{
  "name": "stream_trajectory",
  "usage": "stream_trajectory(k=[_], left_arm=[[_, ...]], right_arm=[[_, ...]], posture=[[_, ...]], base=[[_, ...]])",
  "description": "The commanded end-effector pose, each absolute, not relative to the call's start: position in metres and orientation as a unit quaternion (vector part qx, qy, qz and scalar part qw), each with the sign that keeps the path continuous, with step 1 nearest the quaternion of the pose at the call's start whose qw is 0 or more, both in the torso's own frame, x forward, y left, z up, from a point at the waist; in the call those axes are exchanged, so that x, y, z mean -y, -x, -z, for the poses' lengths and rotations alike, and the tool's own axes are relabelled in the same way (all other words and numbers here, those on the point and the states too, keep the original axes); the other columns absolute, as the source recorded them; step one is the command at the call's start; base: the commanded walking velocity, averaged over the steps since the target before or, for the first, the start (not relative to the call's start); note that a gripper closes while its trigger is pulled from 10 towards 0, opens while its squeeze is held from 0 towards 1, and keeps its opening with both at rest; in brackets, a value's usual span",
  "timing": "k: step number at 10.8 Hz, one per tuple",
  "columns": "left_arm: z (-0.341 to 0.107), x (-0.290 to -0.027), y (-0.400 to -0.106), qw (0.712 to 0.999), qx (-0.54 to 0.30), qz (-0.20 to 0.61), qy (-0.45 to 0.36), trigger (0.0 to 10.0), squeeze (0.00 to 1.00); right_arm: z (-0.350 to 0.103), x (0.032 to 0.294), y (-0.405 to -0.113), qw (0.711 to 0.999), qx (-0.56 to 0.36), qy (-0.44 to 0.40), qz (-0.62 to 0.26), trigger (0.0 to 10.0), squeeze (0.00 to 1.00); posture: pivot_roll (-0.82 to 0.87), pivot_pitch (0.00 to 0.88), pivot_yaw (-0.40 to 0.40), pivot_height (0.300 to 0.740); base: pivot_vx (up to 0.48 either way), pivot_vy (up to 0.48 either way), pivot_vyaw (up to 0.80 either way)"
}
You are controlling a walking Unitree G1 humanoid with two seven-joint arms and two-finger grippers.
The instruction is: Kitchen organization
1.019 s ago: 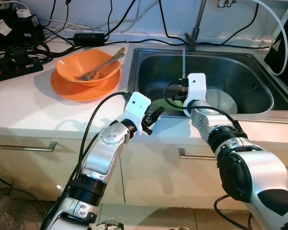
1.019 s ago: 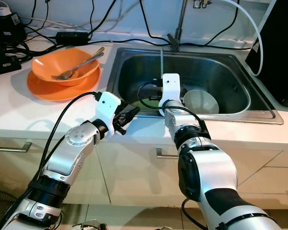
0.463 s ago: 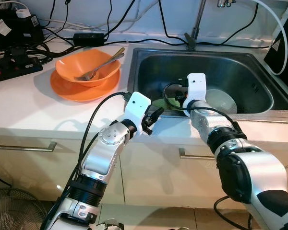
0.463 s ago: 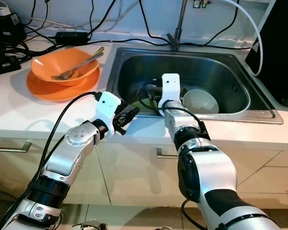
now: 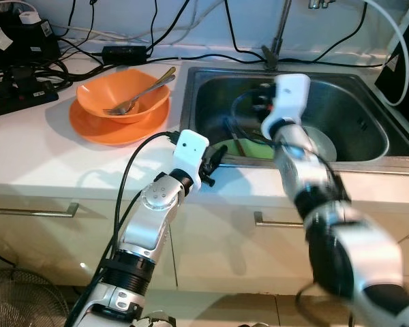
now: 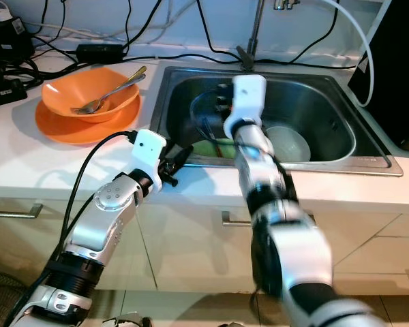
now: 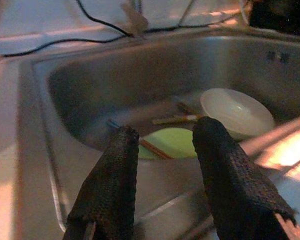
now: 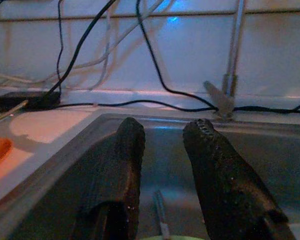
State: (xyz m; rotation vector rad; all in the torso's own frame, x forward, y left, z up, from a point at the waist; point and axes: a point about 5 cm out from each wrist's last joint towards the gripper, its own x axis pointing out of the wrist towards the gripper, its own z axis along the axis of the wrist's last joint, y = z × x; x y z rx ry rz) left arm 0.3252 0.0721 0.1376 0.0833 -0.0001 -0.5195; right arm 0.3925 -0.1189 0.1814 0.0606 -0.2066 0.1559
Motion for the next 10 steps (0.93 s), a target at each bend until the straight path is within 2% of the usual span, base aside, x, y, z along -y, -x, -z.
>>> stream_trajectory(k=[1, 6, 10], left_arm=[[-0.132, -0.078, -0.326, 0.973, 0.003, 0.230, -0.036, 10.0, 0.00], [-0.140, -0.099, -0.330, 0.984, 0.064, 0.161, -0.033, 10.0, 0.00], [-0.170, -0.111, -0.341, 0.983, 0.137, 0.118, -0.042, 10.0, 0.00]], right_arm=[[-0.185, 0.120, -0.385, 0.985, 0.143, -0.045, -0.083, 10.0, 0.00], [-0.148, 0.104, -0.336, 0.976, 0.172, -0.039, -0.125, 10.0, 0.00], [-0.135, 0.110, -0.333, 0.982, 0.149, -0.027, -0.112, 10.0, 0.00]], posture=[[0.09, 0.000, -0.010, 0.740], [0.07, 0.000, 0.000, 0.740], [0.08, 0.000, -0.003, 0.740]], base=[[0.000, 0.000, 0.00], [0.000, 0.000, 0.00], [0.000, 0.000, 0.00]])
